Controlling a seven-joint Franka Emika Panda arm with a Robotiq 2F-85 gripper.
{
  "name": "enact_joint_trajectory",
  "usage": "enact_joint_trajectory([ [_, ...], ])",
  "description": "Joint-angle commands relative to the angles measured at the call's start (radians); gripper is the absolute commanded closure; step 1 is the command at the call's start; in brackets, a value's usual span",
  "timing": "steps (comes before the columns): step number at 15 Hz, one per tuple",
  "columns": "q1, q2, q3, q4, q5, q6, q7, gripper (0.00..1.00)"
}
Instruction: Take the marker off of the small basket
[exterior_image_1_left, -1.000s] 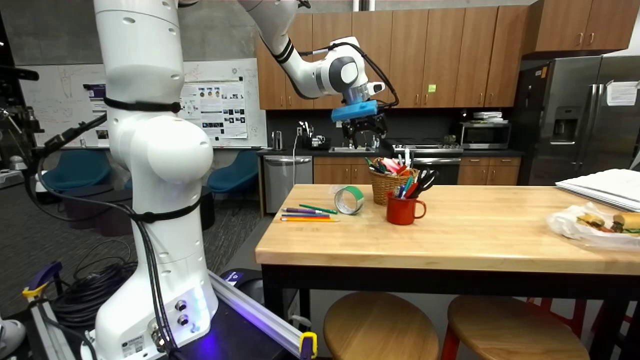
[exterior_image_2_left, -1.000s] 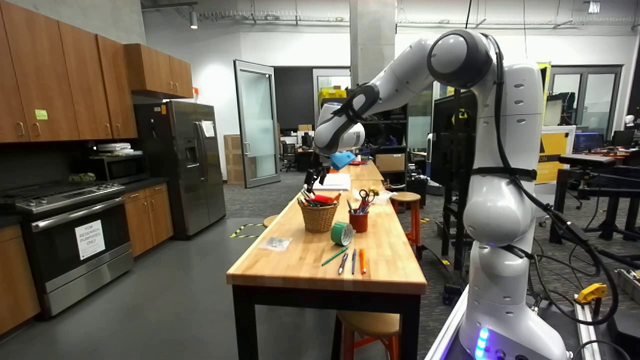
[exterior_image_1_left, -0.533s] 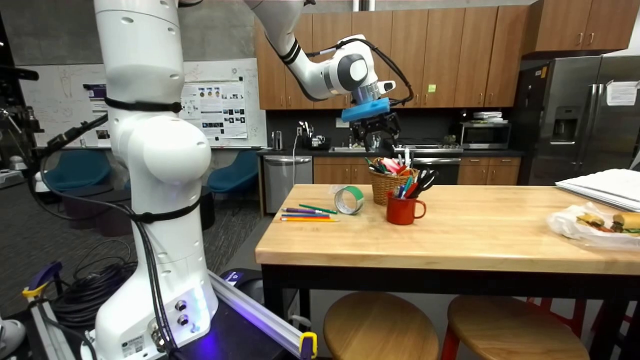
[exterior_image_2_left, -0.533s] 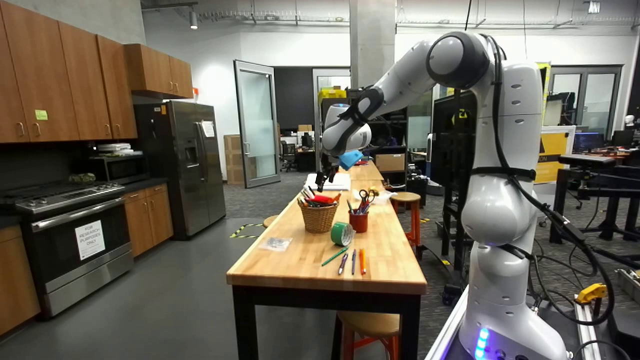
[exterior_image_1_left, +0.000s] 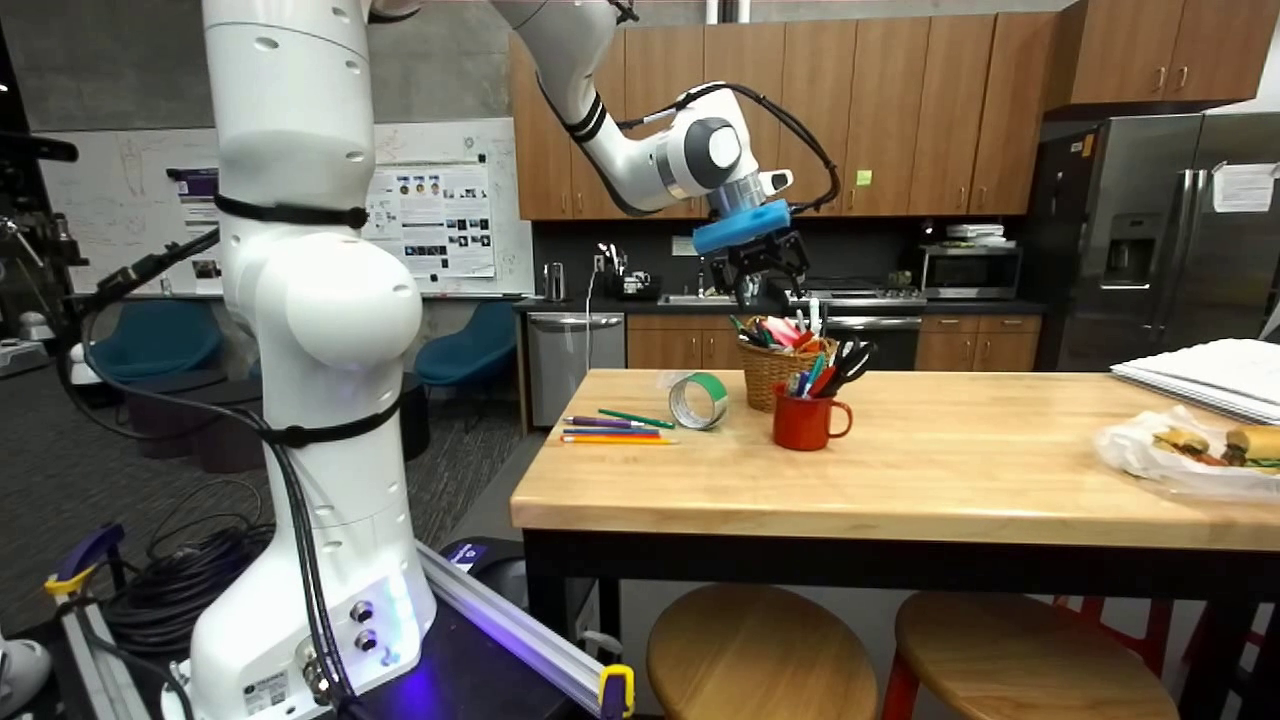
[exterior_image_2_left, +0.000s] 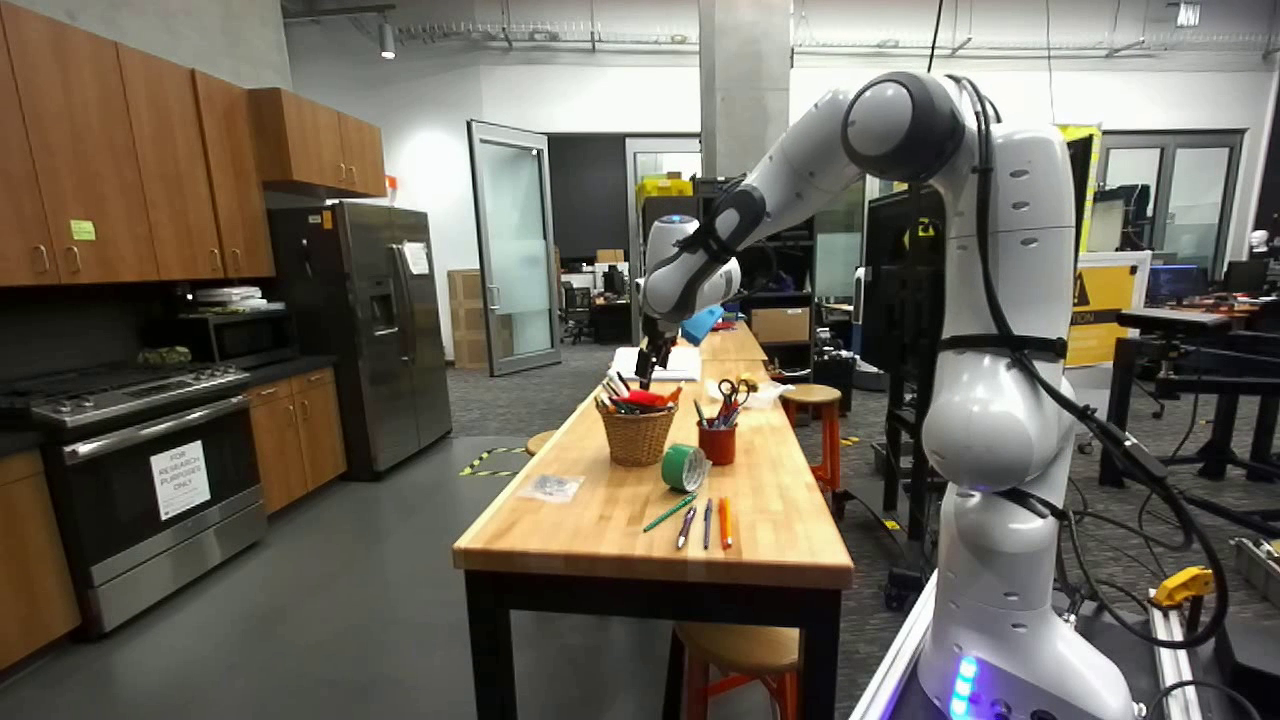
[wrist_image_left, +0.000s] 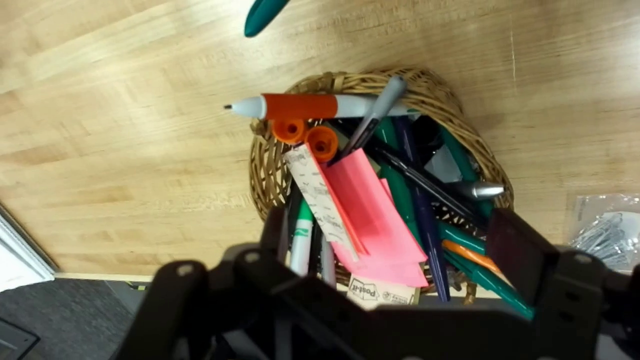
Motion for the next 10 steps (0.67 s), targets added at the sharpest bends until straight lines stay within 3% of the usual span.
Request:
enact_joint_trajectory([
  [1, -0.007, 0.052, -0.004, 0.04, -0.059, 0.006, -0.005, 0.0],
  [10, -0.012, 0.118, -0.022, 0.102, -0.112, 0.024, 0.014, 0.0],
])
